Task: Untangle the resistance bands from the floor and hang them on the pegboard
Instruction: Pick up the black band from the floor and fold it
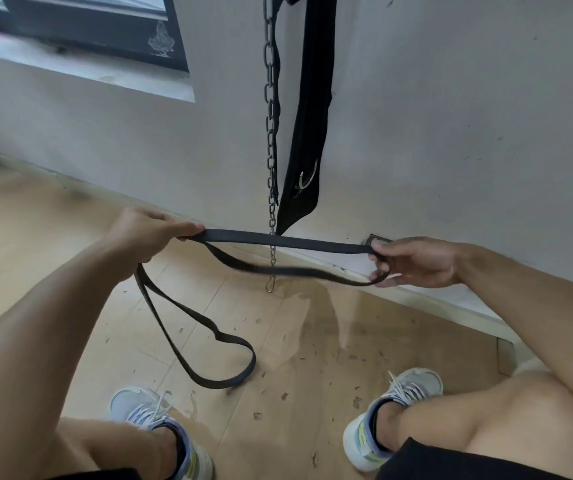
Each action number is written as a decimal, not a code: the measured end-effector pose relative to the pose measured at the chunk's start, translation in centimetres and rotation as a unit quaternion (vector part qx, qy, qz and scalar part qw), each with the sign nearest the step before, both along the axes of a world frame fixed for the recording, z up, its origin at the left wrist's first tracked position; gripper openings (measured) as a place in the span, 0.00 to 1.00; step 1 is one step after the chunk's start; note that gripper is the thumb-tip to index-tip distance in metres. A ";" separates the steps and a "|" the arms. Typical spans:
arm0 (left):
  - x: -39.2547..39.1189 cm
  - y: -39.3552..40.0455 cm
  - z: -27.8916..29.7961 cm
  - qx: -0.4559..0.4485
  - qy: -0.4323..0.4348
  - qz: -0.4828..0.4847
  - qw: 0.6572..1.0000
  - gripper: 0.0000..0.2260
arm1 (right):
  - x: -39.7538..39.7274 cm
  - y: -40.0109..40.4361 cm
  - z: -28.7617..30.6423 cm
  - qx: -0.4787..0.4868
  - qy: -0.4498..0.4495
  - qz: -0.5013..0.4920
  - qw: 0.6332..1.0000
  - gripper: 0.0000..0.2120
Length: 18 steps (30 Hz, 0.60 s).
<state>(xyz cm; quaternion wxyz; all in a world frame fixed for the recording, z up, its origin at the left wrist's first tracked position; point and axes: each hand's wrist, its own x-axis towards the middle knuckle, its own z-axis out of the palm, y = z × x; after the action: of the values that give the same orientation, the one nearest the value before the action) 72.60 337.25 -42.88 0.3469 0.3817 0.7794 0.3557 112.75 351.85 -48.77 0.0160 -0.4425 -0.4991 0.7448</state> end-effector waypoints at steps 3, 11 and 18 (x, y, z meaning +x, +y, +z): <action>-0.3 -0.1 -0.2 -0.009 0.000 0.002 1.000 0.17 | 0.3 0.3 -0.4 0.077 -0.060 0.045 0.994 0.21; -1.2 0.0 -1.1 -0.022 0.017 -0.009 1.000 0.29 | 0.4 0.8 -1.9 0.318 -0.242 0.004 0.917 0.06; -0.9 0.0 -1.2 -0.042 0.009 -0.022 0.999 0.25 | 0.3 1.7 -2.9 0.242 -0.189 -0.243 0.920 0.03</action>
<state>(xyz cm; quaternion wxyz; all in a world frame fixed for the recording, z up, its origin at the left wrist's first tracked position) 71.75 337.25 -44.13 0.3631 0.3868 0.7885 0.3111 113.06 353.51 -51.64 0.2085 -0.6655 -0.5349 0.4771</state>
